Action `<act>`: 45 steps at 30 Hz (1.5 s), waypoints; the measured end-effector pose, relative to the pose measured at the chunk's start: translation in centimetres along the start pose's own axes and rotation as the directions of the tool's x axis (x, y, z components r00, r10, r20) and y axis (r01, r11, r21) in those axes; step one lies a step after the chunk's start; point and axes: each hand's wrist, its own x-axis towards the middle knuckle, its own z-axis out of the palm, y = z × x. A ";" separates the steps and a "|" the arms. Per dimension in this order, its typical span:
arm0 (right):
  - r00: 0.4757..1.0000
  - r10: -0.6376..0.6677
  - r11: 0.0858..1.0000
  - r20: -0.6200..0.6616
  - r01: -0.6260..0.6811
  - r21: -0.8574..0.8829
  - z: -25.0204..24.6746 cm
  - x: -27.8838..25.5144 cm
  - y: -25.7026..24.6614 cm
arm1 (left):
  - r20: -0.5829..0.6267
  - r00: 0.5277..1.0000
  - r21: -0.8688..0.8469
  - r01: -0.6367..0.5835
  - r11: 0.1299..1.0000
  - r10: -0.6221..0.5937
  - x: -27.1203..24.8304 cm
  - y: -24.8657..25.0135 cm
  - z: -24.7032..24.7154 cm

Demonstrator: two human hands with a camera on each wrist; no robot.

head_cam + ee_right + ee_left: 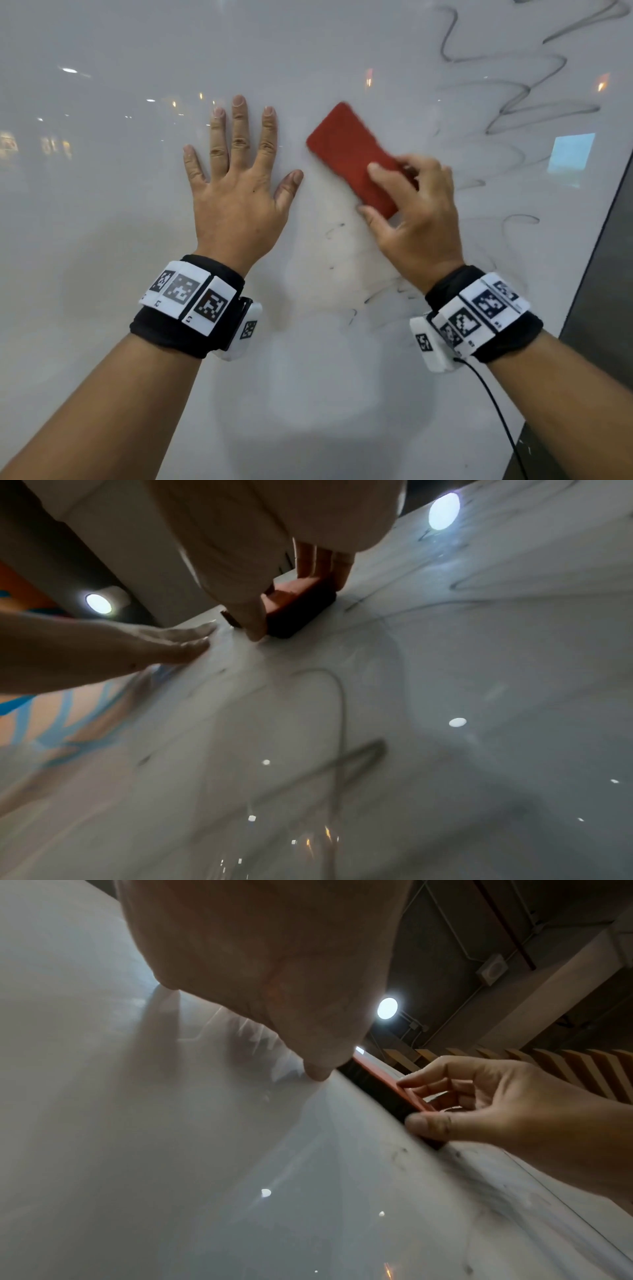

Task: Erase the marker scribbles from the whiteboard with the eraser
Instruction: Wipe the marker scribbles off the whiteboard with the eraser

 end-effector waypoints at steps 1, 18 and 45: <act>0.998 0.032 0.999 -0.051 -0.032 0.005 -0.2 0.6 0.4 | 0.001 1.000 0.000 0.000 1.000 0.000 -0.2 -0.1 0.0; 0.985 0.144 0.988 -0.097 -0.139 0.062 1.4 -2.6 -1.4 | 0.201 0.979 0.060 -0.046 0.997 0.033 -1.8 -0.9 -2.0; 0.992 0.116 0.988 0.049 -0.120 0.096 4.2 -9.8 -4.9 | 0.211 0.977 0.055 -0.012 0.998 0.001 -3.5 -0.7 -1.9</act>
